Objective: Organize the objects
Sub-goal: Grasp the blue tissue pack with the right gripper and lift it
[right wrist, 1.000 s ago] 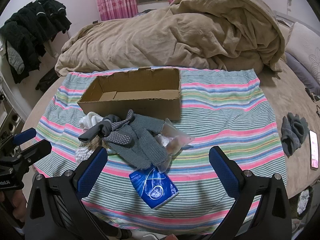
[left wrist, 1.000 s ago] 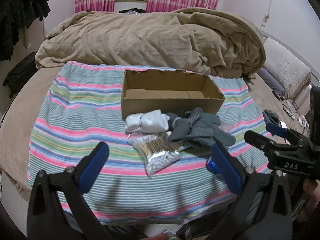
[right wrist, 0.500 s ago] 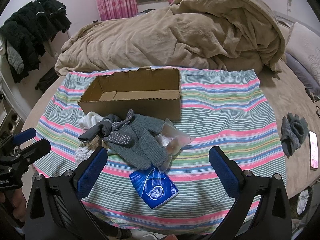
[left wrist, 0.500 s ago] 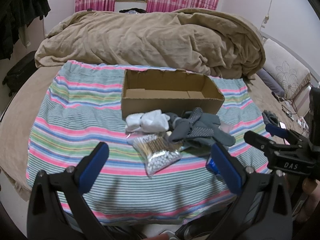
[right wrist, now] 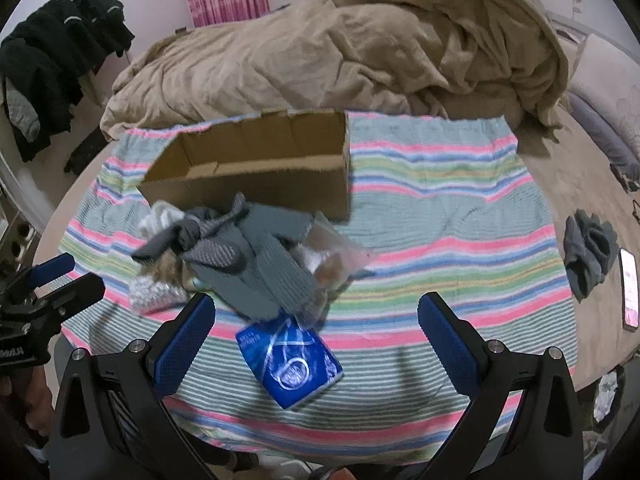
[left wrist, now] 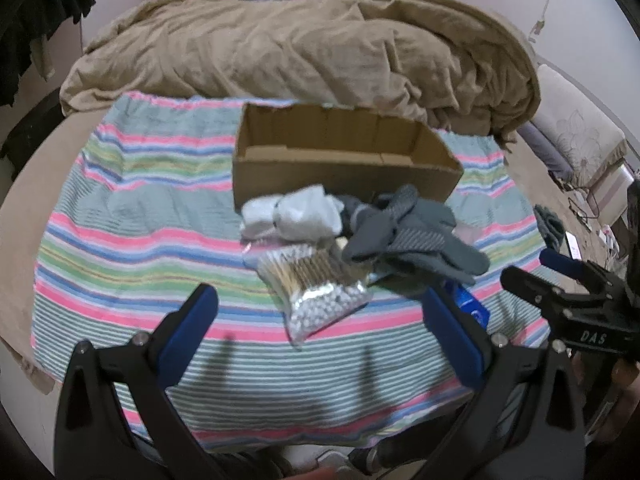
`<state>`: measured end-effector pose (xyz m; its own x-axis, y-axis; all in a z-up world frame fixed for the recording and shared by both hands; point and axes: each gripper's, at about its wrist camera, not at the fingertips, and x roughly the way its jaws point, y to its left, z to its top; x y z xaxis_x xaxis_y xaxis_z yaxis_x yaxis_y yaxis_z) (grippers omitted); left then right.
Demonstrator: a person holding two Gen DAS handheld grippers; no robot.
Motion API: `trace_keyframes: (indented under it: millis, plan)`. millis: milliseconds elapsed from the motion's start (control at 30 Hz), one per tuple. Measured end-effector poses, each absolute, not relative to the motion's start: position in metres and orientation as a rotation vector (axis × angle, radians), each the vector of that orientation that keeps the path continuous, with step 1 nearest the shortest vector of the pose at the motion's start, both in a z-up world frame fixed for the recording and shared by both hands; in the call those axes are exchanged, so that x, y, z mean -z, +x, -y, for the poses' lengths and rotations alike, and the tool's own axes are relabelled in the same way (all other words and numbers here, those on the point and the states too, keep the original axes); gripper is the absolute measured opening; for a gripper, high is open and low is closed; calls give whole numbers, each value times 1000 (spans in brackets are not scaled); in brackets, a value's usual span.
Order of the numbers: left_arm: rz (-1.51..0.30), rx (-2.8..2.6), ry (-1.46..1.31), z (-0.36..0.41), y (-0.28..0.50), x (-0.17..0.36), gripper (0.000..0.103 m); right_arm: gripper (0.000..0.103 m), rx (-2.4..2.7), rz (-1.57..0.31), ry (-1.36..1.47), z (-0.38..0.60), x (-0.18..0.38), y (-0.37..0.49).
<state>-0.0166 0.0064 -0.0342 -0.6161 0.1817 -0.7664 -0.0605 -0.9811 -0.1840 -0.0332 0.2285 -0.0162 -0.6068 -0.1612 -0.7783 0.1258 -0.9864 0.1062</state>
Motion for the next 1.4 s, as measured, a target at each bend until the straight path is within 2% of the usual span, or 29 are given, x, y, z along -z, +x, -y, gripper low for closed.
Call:
trace_keyframes:
  millis: [467, 700, 767, 833, 900, 933, 1000, 1067, 1100, 1200, 1400]
  plan:
    - [172, -2624, -1404, -19, -34, 80, 103, 103, 2528, 69, 1469, -223, 73, -35]
    - [139, -2619, -1421, -26, -55, 90, 103, 102, 2515, 36, 1478, -218, 83, -34]
    - [141, -2618, -1431, -25, -60, 95, 103, 96, 2500, 47, 1493, -219, 87, -37]
    - [155, -2619, -1436, -22, -63, 97, 102, 84, 2463, 43, 1501, -216, 90, -39]
    - [195, -2610, -1420, -18, -62, 98, 101, 82, 2458, 29, 1496, -215, 91, -38]
    - [210, -2602, -1411, -17, -62, 98, 101, 77, 2456, 30, 1487, -215, 90, -38]
    - [234, -2581, -1402, -14, -61, 101, 88, 69, 2449, 41, 1478, -216, 90, -38]
    - [269, -2542, -1396, -13, -62, 105, 80, 66, 2449, 45, 1469, -217, 89, -39]
    - [266, -2539, -1391, -13, -62, 106, 73, 62, 2447, 42, 1463, -218, 88, -38]
    - [224, -2524, -1384, -20, -59, 108, 60, 55, 2439, 35, 1451, -219, 85, -36]
    - [211, -2511, -1352, -21, -50, 100, 53, 37, 2438, 36, 1396, -221, 69, -31]
